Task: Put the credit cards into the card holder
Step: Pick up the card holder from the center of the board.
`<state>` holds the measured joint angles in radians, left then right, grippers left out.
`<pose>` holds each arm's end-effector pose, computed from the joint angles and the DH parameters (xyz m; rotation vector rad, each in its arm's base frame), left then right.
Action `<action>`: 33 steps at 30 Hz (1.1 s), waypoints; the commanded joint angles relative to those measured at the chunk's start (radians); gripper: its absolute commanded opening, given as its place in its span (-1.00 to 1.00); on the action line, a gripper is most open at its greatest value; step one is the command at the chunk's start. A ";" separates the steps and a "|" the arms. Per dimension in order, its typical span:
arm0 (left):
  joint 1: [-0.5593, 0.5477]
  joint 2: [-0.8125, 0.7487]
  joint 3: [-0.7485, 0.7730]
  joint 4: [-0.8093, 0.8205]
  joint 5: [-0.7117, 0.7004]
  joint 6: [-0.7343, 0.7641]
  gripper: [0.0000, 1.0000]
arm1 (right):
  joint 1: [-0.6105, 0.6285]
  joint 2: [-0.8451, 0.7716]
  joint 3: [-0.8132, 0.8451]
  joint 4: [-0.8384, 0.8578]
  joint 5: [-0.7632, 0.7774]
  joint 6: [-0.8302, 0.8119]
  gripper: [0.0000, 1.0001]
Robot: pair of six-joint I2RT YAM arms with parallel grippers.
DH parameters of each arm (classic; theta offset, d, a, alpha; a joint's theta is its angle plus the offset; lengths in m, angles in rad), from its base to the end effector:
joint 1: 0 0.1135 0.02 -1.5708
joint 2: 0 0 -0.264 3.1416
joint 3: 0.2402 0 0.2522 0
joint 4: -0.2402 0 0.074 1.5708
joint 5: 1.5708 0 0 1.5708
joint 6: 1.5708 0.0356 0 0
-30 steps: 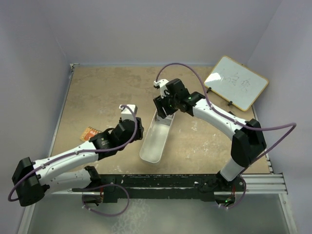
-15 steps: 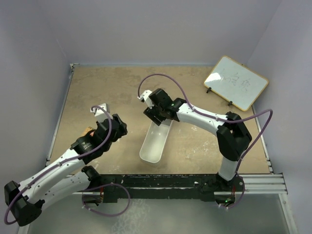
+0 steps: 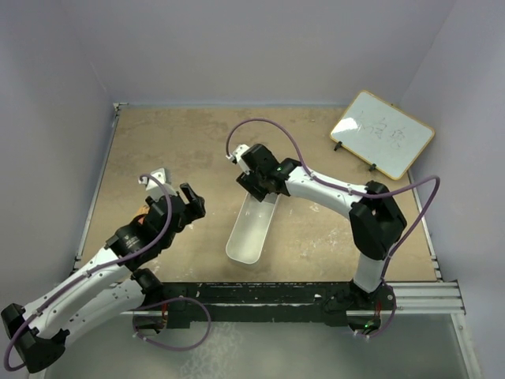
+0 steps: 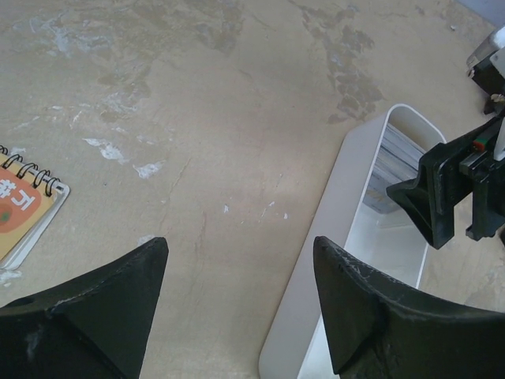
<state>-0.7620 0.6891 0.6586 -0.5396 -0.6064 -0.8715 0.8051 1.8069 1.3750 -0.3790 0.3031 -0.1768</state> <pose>0.1224 -0.0888 0.2781 -0.4558 1.9993 -0.3727 0.2875 0.2837 0.2439 -0.9736 2.1228 -0.0509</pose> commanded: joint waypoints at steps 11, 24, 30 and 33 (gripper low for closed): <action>0.002 0.105 0.146 -0.041 -0.004 0.185 0.61 | -0.123 -0.078 0.098 -0.313 0.096 0.384 0.44; 0.002 0.009 0.172 -0.063 0.026 0.282 0.63 | -0.464 0.009 0.097 -0.379 0.190 0.534 0.36; 0.002 -0.008 0.159 -0.044 0.041 0.296 0.62 | -0.576 0.013 0.044 -0.362 0.240 0.553 0.26; 0.002 0.004 0.159 -0.043 0.057 0.298 0.61 | -0.645 0.002 0.000 -0.333 0.203 0.561 0.26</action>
<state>-0.7612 0.6811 0.7952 -0.6163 -0.5747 -0.6048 0.2306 1.8301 1.4181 -0.7193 0.4881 0.3443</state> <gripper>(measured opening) 0.810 0.633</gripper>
